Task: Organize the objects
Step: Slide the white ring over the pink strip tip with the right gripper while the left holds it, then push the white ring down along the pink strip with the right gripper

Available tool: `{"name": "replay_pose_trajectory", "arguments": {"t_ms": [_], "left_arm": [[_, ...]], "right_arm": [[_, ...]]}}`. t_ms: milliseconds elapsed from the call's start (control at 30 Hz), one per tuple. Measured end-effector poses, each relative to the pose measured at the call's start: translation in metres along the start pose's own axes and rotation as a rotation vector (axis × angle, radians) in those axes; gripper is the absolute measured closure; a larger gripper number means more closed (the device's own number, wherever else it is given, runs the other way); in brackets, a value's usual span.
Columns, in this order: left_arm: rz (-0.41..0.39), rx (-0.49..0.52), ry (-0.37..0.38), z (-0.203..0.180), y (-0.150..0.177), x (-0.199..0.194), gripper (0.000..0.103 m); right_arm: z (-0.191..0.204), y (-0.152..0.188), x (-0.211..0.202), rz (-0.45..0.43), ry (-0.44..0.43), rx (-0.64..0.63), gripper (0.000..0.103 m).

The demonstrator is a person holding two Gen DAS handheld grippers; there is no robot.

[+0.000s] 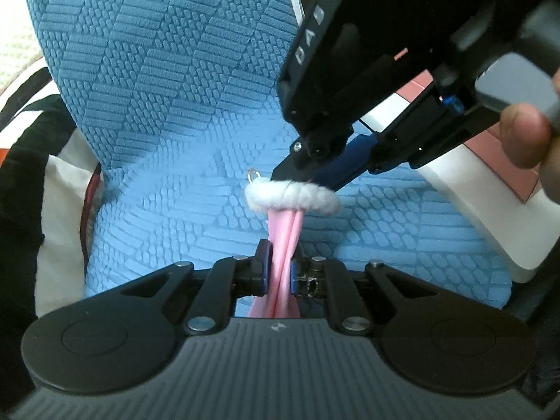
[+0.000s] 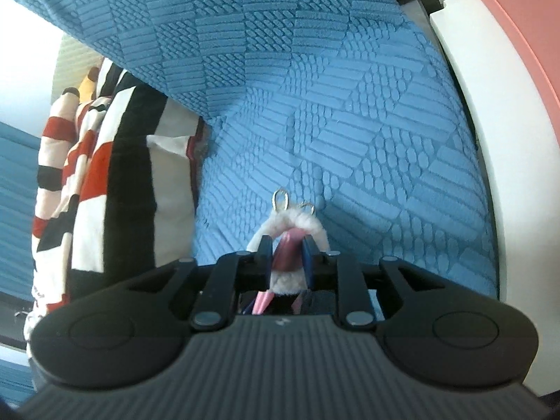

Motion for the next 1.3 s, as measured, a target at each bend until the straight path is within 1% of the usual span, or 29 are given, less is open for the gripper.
{"name": "replay_pose_trajectory", "arguments": {"t_ms": [100, 200, 400, 567, 700, 800, 900, 1167, 1300], "left_arm": [[-0.005, 0.001, -0.017, 0.0, -0.002, 0.001, 0.091], [-0.002, -0.009, -0.025, 0.002, -0.002, 0.001, 0.091], [-0.004, 0.025, -0.034, -0.002, -0.001, 0.002, 0.091], [-0.023, 0.09, -0.051, -0.011, 0.0, 0.0, 0.091], [-0.048, 0.141, -0.073, -0.017, 0.001, -0.001, 0.092], [-0.064, 0.186, -0.092, -0.022, 0.002, -0.002, 0.092], [-0.076, 0.222, -0.102, -0.027, 0.003, -0.003, 0.093], [-0.104, 0.294, -0.13, -0.038, 0.006, -0.008, 0.094], [-0.133, 0.33, -0.134, -0.042, 0.006, -0.012, 0.094]], "right_arm": [[0.004, 0.006, 0.003, 0.03, -0.034, 0.003, 0.082], [0.006, 0.005, 0.006, 0.034, -0.038, 0.0, 0.082], [0.002, -0.002, 0.007, -0.003, -0.011, 0.009, 0.082], [-0.001, -0.007, 0.006, -0.029, 0.019, 0.012, 0.081], [0.001, -0.01, 0.009, -0.027, 0.038, -0.019, 0.081], [-0.009, -0.013, 0.014, -0.005, 0.02, 0.051, 0.081], [-0.015, -0.017, 0.017, 0.018, 0.005, 0.089, 0.081], [-0.017, -0.026, 0.024, 0.054, -0.004, 0.082, 0.082], [-0.019, -0.034, 0.027, 0.066, -0.002, 0.073, 0.082]]}}
Point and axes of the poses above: each gripper's, at about its wrist camera, not at the fingertips, and x roughly the way its jaws point, z to its left, y to its underside, the point moved 2 cm from there along x, roughly the way its jaws point, and after that the axes turned 2 degrees about -z, right-handed, at the moved point
